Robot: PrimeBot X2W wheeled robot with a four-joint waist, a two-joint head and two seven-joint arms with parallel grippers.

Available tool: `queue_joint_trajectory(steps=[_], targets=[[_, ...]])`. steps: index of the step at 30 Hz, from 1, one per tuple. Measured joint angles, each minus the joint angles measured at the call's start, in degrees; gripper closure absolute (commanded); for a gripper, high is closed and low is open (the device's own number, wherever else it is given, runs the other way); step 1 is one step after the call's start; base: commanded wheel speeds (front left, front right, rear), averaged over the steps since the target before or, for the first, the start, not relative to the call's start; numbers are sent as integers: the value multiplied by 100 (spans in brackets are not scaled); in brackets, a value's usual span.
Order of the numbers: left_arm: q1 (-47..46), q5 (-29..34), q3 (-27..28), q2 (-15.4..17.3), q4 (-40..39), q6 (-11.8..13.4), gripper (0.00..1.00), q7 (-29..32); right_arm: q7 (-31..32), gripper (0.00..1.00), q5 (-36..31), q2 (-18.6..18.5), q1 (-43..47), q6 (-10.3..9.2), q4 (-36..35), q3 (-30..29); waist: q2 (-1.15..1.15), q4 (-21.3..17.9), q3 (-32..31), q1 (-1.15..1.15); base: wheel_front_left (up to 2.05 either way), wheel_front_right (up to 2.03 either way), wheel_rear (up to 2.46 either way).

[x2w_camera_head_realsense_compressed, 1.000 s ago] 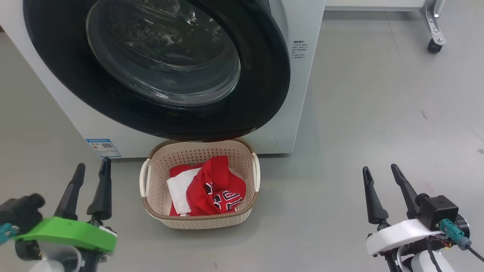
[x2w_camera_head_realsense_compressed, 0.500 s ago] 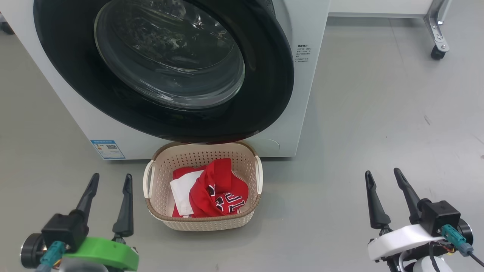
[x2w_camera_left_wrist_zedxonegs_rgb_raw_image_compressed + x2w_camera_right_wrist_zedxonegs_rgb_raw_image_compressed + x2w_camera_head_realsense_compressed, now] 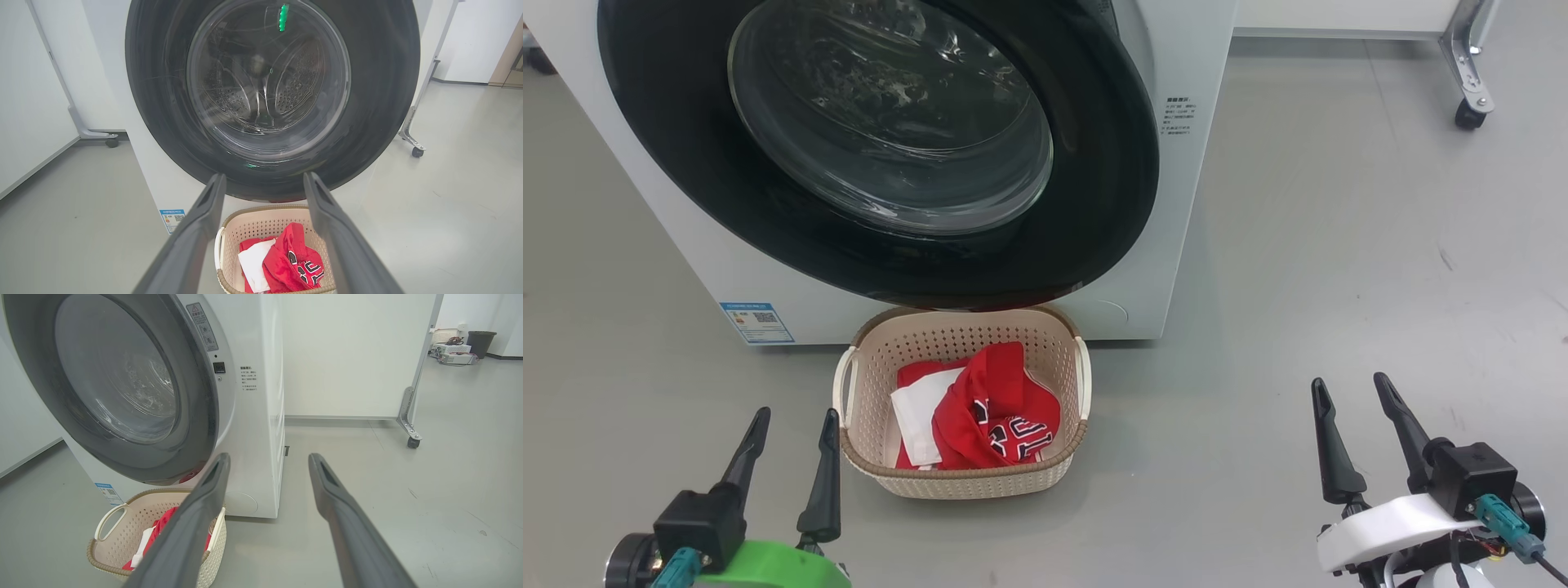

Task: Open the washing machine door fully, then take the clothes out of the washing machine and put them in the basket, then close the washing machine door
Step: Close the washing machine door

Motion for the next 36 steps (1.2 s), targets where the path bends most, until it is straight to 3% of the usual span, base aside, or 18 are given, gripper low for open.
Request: queue_joint_trajectory(steps=[12, 13, 14, 29, 36], targets=[[16, 294, 198, -189, -9, 43, 0, 0, 63, 2, -42, -5, 25, -43, -101, 9, 0, 14, 36, 0, 0, 0, 0], [16, 301, 221, -214, -9, 43, 0, 0, 67, 69, -42, -5, 25, -43, -109, 9, 0, 14, 38, 0, 0, 0, 0], [16, 302, 243, -240, -9, 43, 0, 0, 69, 100, -41, -7, 25, -43, -118, 13, 0, 14, 39, 0, 0, 0, 0], [24, 649, 421, -455, -20, 44, 0, 54, 196, 100, -38, -82, 85, -40, -162, 21, 0, 34, 90, 0, 0, 0, 0], [22, 751, 376, -525, -120, 44, 0, 101, 316, 100, -44, -308, 9, 15, -179, -52, 0, 106, 211, 0, 0, 0, 0]])
